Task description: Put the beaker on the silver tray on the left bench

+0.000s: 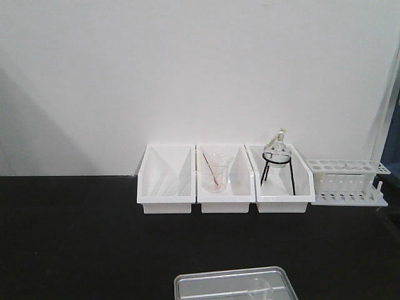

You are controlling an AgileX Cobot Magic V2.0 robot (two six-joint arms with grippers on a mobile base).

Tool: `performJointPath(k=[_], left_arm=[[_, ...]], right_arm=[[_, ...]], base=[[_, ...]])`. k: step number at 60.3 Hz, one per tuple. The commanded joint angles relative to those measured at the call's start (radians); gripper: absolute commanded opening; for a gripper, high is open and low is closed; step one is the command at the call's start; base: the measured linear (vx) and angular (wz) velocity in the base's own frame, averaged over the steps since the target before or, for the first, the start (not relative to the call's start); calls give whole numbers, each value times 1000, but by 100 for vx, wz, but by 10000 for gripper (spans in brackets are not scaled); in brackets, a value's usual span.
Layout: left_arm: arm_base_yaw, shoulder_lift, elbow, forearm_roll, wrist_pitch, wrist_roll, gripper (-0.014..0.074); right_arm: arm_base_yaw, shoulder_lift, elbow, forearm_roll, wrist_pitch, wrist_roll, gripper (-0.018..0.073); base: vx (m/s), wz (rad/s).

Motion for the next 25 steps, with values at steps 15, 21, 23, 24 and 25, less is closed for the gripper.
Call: performJointPath(k=[15, 21, 23, 24, 25], left_arm=[[-6, -7, 20, -3, -76, -2, 1], [-6, -7, 20, -3, -76, -2, 1], [-6, -7, 20, -3, -76, -2, 1], [-6, -7, 20, -3, -76, -2, 1], [-6, -7, 20, -3, -76, -2, 1]], right_arm=[[-5, -12, 5, -2, -86, -9, -11], [-5, -12, 5, -2, -86, -9, -11], [-5, -12, 5, -2, -86, -9, -11], [-5, -12, 5, -2, -86, -9, -11], [-5, -12, 5, -2, -86, -9, -11]], base=[[0, 0], [0, 0], [0, 0], [0, 0], [0, 0]])
